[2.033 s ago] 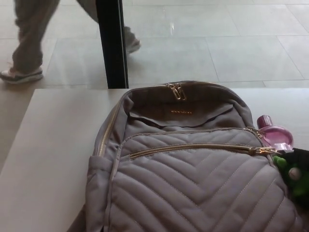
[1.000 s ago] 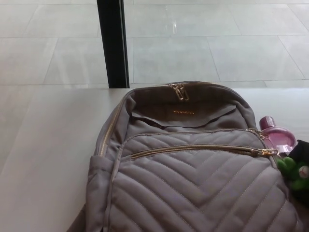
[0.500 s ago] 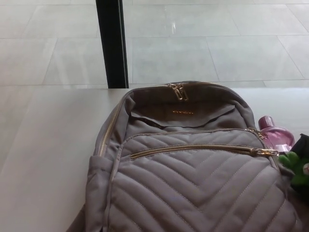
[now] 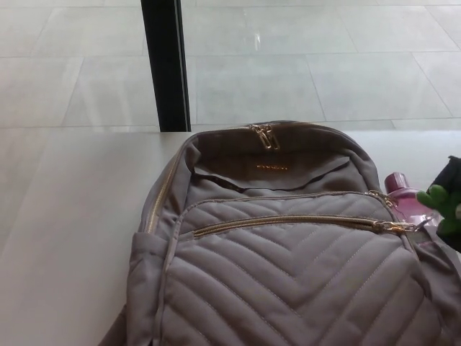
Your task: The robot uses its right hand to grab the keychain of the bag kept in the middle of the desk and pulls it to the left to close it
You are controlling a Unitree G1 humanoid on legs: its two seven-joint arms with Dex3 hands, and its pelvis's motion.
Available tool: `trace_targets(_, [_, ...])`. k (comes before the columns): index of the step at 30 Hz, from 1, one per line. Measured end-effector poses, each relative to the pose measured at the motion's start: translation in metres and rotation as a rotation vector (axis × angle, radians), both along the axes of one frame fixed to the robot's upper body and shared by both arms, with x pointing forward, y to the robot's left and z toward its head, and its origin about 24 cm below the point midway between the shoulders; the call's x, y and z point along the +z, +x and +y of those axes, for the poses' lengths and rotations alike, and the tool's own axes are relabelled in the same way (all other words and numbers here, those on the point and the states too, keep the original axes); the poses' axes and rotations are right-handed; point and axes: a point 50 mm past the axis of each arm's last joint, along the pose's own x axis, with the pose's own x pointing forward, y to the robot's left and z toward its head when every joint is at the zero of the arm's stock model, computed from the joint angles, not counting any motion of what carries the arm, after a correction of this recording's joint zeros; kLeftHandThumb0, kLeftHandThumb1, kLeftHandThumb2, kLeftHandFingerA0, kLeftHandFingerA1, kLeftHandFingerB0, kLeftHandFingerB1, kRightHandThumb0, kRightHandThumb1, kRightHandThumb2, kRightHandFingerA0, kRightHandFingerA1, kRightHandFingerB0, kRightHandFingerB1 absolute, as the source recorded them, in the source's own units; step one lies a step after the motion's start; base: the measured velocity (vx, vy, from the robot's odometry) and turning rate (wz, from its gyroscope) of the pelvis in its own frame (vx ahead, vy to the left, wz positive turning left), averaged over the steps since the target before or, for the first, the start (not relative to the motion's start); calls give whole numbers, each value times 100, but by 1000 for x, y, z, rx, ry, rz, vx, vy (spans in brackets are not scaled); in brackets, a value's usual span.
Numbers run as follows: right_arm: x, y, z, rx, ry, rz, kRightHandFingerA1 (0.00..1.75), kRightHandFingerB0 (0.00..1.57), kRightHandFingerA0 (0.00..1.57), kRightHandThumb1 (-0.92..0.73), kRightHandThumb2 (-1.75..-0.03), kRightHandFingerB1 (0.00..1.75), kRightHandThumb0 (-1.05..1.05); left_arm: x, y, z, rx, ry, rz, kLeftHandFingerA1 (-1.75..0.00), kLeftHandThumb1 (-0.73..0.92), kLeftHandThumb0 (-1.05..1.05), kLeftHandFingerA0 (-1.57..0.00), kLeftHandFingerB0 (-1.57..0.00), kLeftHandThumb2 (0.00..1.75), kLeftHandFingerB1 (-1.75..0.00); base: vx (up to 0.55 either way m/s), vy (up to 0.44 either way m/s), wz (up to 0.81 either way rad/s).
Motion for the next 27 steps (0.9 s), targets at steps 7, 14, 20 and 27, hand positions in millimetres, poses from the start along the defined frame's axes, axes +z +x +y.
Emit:
trace_targets(7, [22, 14, 26, 106, -53, -42, 175, 69, 84, -73, -83, 144, -22, 0, 0, 0, 1, 0, -1, -62, 92, -90, -68, -62, 83, -49, 0, 0, 0])
trace_targets(14, [27, 19, 51, 202, -125, -39, 175, 74, 88, -71, -79, 137, -21, 0, 0, 0, 1, 0, -1, -62, 92, -92, -65, -59, 86, -51, 0, 0, 0])
trace_targets(20, [18, 20, 72, 307, -200, -28, 175, 76, 90, -54, -102, 142, -21, 0, 1, 0, 1, 1, -4, -61, 92, -89, -65, -61, 83, -50, 0, 0, 0])
trace_targets(27, [16, 25, 95, 408, -263, -65, 175, 78, 96, -56, -107, 146, -27, 0, 0, 0, 1, 1, -3, -62, 92, -89, -70, -64, 83, -49, 0, 0, 0])
